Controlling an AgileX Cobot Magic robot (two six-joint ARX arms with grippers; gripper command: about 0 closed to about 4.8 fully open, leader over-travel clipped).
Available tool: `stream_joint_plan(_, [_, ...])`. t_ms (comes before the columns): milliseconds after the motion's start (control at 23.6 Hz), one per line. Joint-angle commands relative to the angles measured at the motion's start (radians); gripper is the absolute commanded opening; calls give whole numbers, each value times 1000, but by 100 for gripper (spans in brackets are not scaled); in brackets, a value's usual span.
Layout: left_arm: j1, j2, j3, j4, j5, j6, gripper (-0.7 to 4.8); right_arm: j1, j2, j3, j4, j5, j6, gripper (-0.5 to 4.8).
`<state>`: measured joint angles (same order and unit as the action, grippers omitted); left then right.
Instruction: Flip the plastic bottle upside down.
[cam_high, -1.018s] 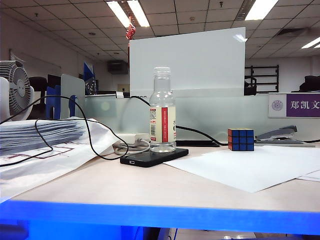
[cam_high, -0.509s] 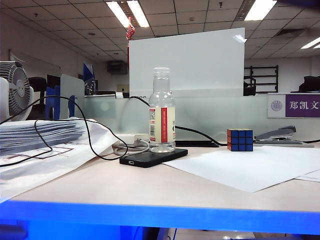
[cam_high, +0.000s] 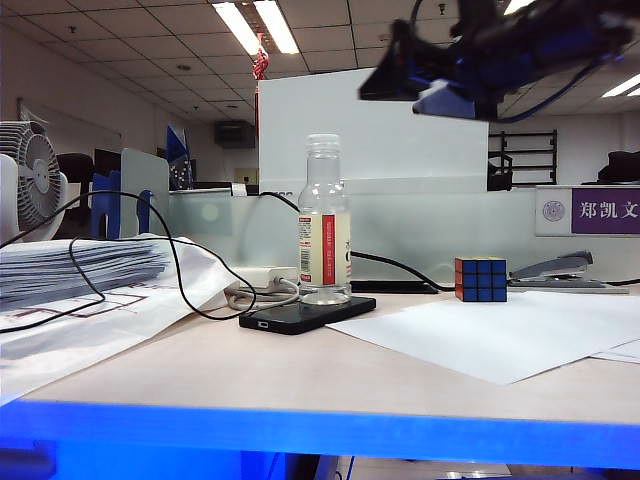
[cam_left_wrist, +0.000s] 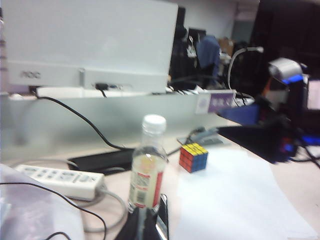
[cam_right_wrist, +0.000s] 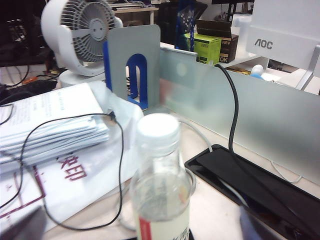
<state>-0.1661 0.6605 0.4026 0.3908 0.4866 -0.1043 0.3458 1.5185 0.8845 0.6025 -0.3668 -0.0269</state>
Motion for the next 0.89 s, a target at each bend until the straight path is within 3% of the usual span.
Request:
stream_joint_plan(42, [0, 47, 40, 16, 16, 19, -5, 6, 49, 58, 15, -2, -18, 479])
stream_joint_plan(212, [0, 59, 47, 32, 15, 19, -5, 20, 131, 128, 16, -6, -76, 479])
stream_joint_plan(891, [-1, 58, 47, 116, 81, 18, -5, 63, 425, 372, 3, 36, -92, 479])
